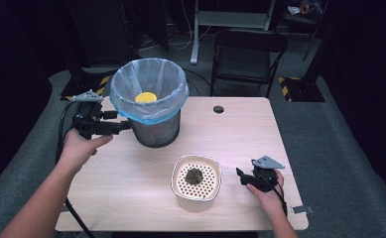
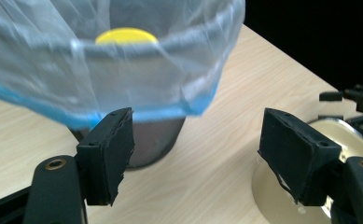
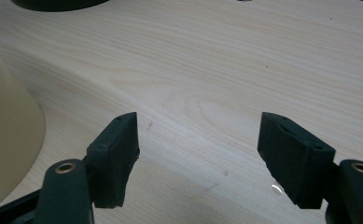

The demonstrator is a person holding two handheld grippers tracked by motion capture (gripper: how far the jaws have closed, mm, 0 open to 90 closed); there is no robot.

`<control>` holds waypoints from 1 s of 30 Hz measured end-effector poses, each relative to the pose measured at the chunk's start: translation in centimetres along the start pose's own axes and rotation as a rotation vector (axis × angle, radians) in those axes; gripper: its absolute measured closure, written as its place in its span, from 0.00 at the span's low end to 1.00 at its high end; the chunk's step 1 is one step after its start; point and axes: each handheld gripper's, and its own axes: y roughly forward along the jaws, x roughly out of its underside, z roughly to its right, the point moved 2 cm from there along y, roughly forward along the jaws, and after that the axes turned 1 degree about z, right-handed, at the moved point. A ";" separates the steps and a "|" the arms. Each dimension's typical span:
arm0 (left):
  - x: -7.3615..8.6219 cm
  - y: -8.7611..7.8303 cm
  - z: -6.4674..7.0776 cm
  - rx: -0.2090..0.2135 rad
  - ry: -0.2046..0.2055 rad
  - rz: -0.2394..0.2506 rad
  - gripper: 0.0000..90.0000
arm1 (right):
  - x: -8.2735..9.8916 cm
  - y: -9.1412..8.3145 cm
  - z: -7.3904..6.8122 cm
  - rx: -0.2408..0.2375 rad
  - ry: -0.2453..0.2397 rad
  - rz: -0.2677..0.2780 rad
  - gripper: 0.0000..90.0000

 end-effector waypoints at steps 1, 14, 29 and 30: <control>0.6 0.1 0.0 0.003 -0.004 0.000 0.29 | 0.0 0.0 0.0 0.000 -0.002 -0.003 0.32; 7.4 2.1 -0.9 -0.034 0.002 -0.006 0.29 | 0.1 0.1 0.0 0.002 -0.006 -0.009 0.32; 14.6 3.9 -1.0 -0.049 -0.071 0.015 0.29 | 0.1 0.1 0.0 0.006 -0.003 -0.012 0.32; 15.0 4.0 -1.1 -0.061 -0.066 0.011 0.29 | 0.1 0.1 0.0 0.005 -0.004 -0.012 0.32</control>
